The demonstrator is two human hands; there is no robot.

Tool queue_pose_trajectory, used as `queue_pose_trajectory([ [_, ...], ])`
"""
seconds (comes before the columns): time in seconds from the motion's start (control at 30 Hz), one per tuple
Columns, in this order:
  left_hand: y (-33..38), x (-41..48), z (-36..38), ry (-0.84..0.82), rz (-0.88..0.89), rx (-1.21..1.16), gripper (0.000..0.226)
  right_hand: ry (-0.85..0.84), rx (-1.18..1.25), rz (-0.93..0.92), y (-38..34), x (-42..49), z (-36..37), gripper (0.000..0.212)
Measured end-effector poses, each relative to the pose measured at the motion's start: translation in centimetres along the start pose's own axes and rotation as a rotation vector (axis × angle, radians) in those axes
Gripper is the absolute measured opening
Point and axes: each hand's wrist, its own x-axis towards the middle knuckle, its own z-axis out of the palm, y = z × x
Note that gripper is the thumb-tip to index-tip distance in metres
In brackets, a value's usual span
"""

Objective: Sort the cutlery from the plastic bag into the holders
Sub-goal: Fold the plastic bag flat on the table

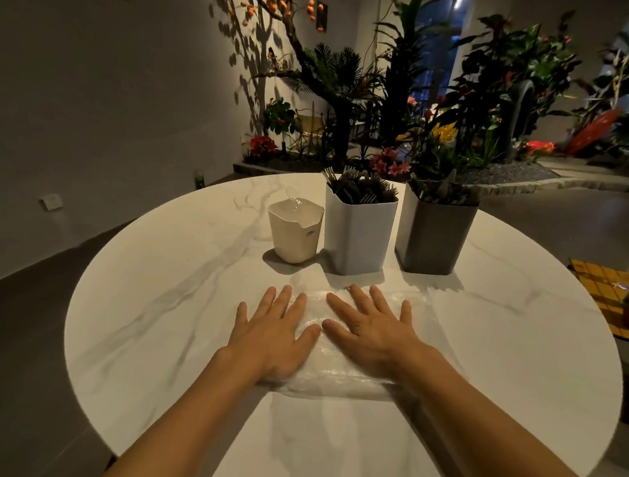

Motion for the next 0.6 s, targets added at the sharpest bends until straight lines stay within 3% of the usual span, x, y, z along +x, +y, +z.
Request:
queue_pose_trajectory([
  [0.23,-0.6,0.2,0.0,0.013,0.029,-0.008,0.077,0.001,0.129,0.002,1.3,-0.4,-2.8,0.059],
  [0.33,-1.2,-0.1,-0.4,0.145,0.13,-0.021,0.081,0.016,0.117,0.082,1.2,-0.5,-4.8,0.08],
  [0.4,-1.6,-0.3,-0.8,0.299,0.203,0.029,0.089,-0.071,0.114,0.112,1.3,-0.5,-5.8,0.084],
  [0.5,-2.0,-0.3,-1.2,0.483,0.226,0.042,0.103,-0.173,0.197,0.091,1.2,-0.7,-6.5,0.062],
  [0.6,-2.2,-0.2,-1.6,0.631,0.111,-0.035,0.11,-0.079,0.373,0.016,1.5,-1.3,-7.1,0.036],
])
